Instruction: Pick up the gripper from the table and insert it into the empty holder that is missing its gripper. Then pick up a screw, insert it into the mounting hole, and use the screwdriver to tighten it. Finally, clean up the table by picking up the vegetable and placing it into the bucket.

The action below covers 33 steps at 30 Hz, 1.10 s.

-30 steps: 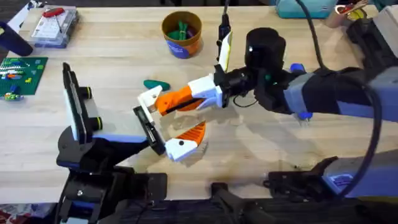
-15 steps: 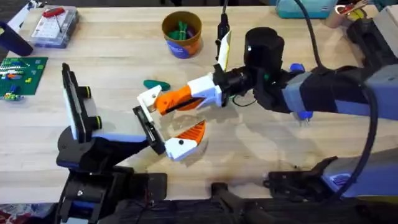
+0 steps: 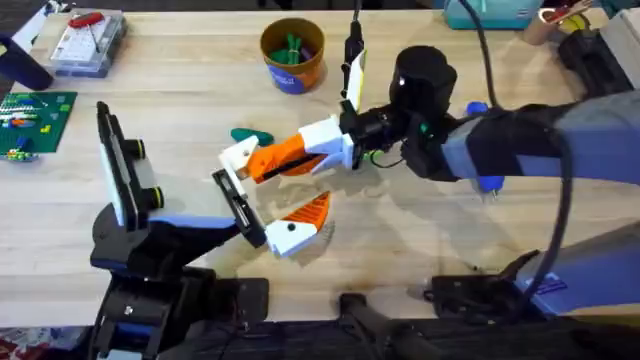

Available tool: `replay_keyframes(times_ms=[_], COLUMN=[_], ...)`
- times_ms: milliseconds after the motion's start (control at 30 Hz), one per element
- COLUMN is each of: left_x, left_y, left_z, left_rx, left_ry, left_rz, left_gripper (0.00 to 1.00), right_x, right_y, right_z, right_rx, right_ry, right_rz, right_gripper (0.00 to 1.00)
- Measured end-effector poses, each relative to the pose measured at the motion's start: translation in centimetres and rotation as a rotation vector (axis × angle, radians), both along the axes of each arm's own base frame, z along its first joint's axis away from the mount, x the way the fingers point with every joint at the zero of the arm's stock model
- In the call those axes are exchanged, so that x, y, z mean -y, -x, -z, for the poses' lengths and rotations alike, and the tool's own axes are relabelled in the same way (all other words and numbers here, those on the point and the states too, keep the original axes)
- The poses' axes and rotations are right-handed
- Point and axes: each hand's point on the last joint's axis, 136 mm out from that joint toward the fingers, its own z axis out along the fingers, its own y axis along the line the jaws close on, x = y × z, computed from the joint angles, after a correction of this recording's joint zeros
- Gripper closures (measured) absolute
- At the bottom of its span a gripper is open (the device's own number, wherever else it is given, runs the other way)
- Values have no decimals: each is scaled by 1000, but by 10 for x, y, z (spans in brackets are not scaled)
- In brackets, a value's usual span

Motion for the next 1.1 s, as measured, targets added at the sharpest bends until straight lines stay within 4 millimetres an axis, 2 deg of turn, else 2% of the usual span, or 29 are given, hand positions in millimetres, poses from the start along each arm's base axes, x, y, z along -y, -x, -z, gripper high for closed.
replay_keyframes(times_ms=[667, 1100], left_x=[2, 1], left_y=[3, 1], left_z=[0, 0], left_rx=[-23, -23], left_ry=[12, 13], left_rz=[22, 8], left_gripper=[14, 15], right_x=[-11, -24], right_y=[-15, -13], right_z=[10, 10], right_rx=[-54, -66], right_ry=[2, 3], right_rz=[-17, -62], right_gripper=[985, 985])
